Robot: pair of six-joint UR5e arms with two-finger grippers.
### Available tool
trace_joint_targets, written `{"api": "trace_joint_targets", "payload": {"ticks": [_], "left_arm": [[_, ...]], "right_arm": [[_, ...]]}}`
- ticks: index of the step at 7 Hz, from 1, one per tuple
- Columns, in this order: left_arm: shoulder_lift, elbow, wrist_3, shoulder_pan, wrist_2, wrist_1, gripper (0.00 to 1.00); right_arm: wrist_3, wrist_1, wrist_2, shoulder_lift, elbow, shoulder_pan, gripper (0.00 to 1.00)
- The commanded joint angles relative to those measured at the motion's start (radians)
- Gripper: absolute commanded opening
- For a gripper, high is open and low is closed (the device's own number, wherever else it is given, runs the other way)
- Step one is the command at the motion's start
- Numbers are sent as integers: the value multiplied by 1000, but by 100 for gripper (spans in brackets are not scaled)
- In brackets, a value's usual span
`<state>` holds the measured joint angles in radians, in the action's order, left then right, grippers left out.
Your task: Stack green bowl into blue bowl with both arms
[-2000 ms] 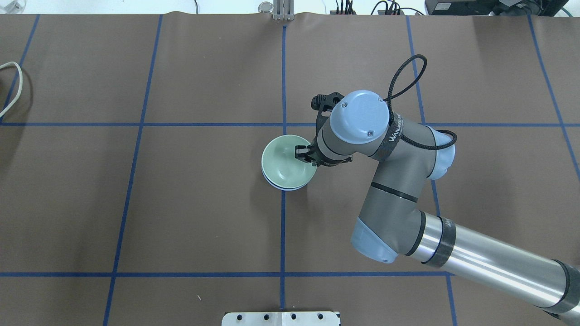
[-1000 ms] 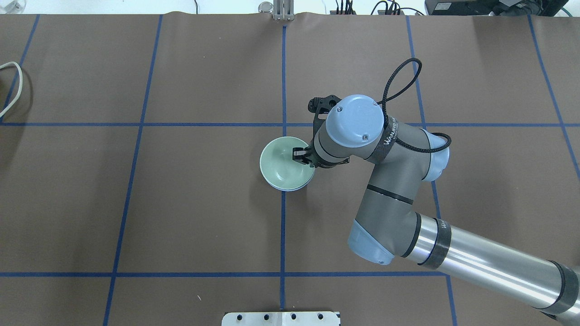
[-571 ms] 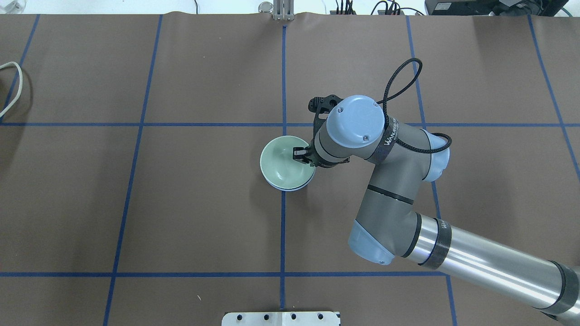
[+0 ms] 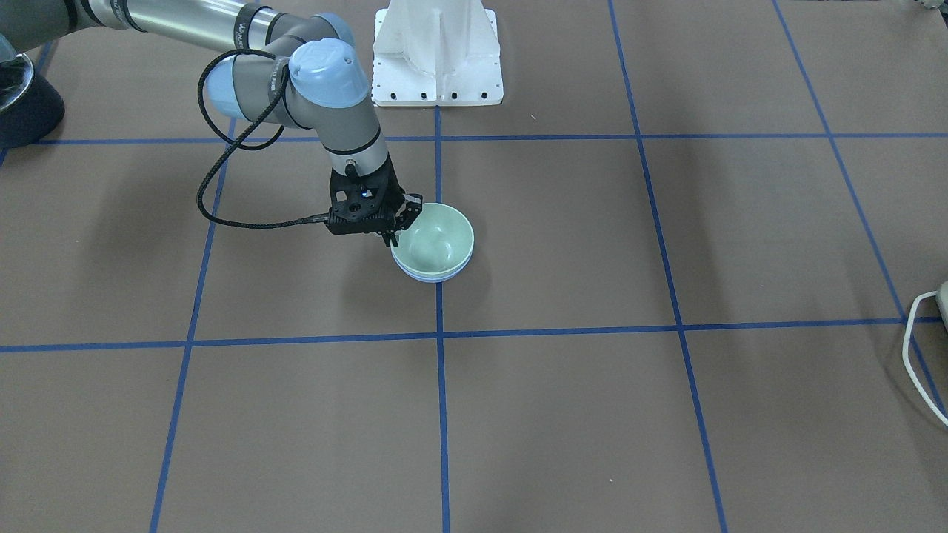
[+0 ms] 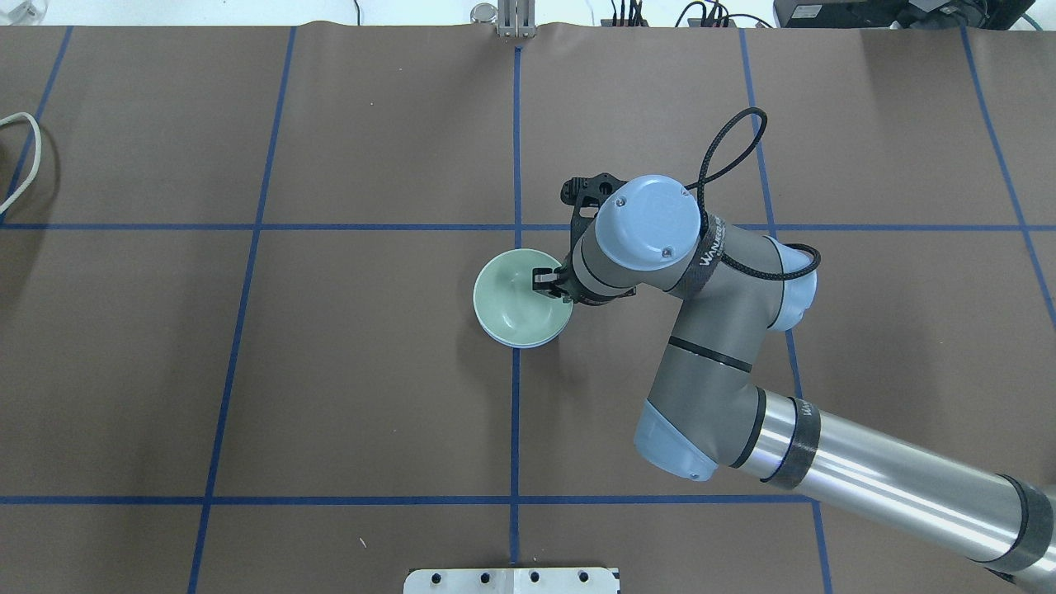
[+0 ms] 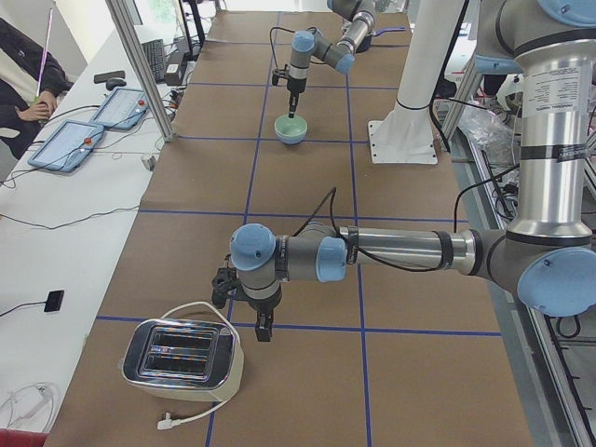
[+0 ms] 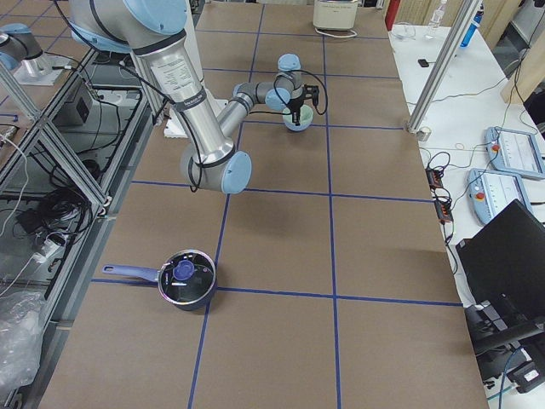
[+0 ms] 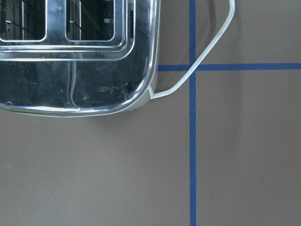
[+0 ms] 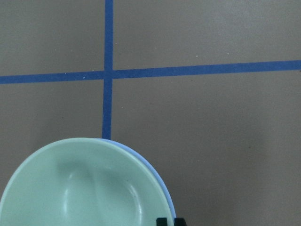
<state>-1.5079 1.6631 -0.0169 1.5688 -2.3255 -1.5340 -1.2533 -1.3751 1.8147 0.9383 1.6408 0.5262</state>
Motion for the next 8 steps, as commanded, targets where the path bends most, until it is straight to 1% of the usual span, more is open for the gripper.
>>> {"api": "trace_joint_targets", "payload": {"ticks": [1, 2, 3, 4, 5, 6, 8], "left_arm": [[0, 0, 0, 0, 0, 0, 99], [0, 1, 0, 0, 0, 0, 99], [-1, 1, 0, 0, -2, 0, 99], [-3, 1, 0, -1, -2, 0, 99], [-3, 3, -3, -1, -2, 0, 99], [-9, 1, -5, -1, -2, 2, 99], [-14, 3, 0, -1, -2, -1, 99]], "right_arm": [[9, 7, -2, -1, 4, 5, 87], [14, 4, 3, -1, 23, 32, 100], [34, -10, 27, -1, 45, 84, 100], [105, -37, 96, 8, 53, 157, 100], [238, -88, 217, 29, 53, 272, 100], [397, -96, 289, 84, 51, 382, 100], [680, -99, 386, 227, 53, 570, 100]]}}
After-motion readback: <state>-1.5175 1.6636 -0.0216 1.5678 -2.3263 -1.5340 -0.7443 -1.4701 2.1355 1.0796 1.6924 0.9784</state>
